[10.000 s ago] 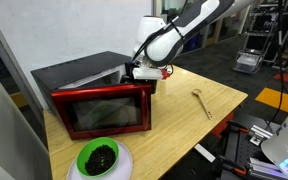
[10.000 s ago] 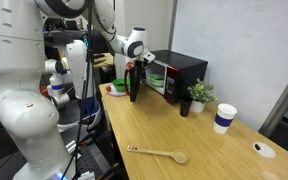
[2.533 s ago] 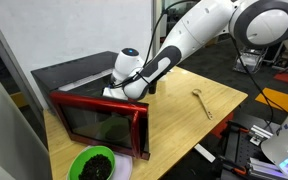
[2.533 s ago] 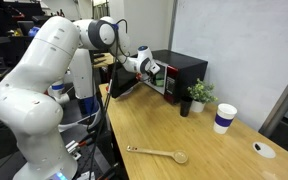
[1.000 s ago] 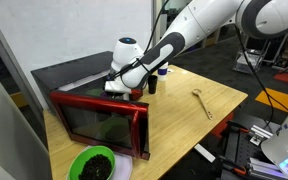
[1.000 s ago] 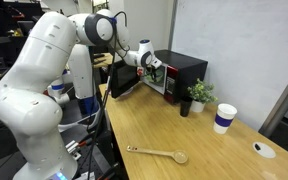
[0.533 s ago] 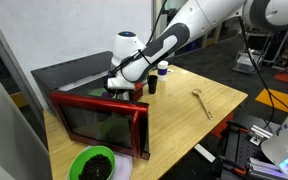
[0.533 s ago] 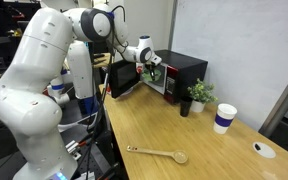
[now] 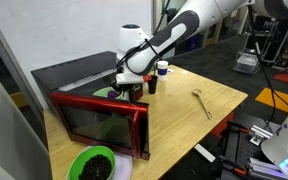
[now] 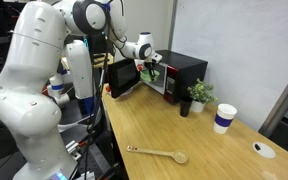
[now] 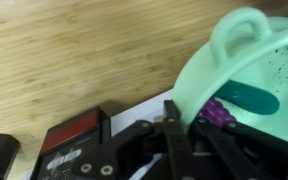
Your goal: Take the green pot out of the microwave
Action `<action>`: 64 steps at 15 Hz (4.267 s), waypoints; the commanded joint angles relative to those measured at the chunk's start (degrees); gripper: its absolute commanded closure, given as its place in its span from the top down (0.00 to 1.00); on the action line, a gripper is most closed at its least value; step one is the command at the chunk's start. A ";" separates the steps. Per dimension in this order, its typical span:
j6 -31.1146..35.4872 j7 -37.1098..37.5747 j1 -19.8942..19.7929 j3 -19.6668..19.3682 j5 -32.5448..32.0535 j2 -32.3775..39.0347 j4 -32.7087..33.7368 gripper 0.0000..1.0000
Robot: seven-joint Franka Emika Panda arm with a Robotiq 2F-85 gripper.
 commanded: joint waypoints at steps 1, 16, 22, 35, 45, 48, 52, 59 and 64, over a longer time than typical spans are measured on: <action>-1.20 -5.68 -2.39 1.69 0.10 -4.65 -6.15 0.02; -1.42 -37.63 -13.72 6.02 11.91 -19.95 -26.01 0.02; 0.67 -46.00 -16.46 4.35 11.36 -25.39 -33.30 0.02; 12.30 -65.03 -22.86 2.25 22.22 -27.26 -42.39 0.02; 13.69 -77.93 -27.72 -0.92 28.23 -24.98 -42.37 0.02; 15.98 -80.10 -28.28 -1.07 29.96 -23.08 -42.52 0.02; 17.85 -85.03 -28.65 0.28 36.25 -19.93 -42.58 0.02; 19.09 -90.10 -29.37 0.01 41.32 -16.71 -42.79 0.02; 20.33 -89.47 -30.39 -1.36 40.63 -16.24 -43.65 0.02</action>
